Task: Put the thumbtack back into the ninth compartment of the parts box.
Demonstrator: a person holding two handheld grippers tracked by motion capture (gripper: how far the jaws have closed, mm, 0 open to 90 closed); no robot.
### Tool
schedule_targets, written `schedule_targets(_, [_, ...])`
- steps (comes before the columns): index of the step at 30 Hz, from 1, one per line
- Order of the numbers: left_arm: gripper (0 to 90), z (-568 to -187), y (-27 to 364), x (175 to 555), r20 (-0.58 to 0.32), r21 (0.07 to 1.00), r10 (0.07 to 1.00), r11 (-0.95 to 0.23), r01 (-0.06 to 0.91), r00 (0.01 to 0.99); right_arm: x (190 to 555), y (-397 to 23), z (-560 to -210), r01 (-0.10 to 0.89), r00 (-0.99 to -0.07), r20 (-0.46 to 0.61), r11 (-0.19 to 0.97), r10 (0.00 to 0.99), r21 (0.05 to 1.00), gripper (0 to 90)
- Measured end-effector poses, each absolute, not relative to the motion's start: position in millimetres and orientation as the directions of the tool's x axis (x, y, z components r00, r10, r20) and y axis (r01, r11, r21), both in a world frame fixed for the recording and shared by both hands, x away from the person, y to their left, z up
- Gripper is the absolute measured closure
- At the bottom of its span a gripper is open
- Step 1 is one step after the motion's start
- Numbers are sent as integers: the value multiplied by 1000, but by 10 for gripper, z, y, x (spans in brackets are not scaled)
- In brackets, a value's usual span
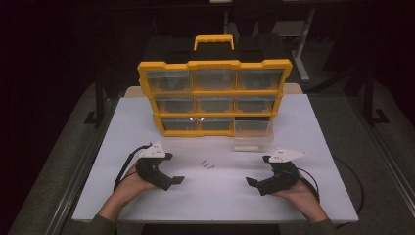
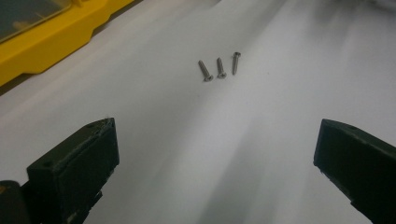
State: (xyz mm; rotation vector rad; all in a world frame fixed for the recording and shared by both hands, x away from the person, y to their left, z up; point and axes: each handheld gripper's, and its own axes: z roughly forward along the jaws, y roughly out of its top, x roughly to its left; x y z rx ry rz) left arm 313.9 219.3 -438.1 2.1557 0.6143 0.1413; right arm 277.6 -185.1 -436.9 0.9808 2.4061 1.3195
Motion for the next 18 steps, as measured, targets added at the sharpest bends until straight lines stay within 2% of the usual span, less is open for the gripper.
schedule_targets(18, [0, -4330, 2036, 3239, -110, 779, 457, -513, 362, 883, 2773, -1858, -4364, 447, -750, 117, 370, 651, 814, 0])
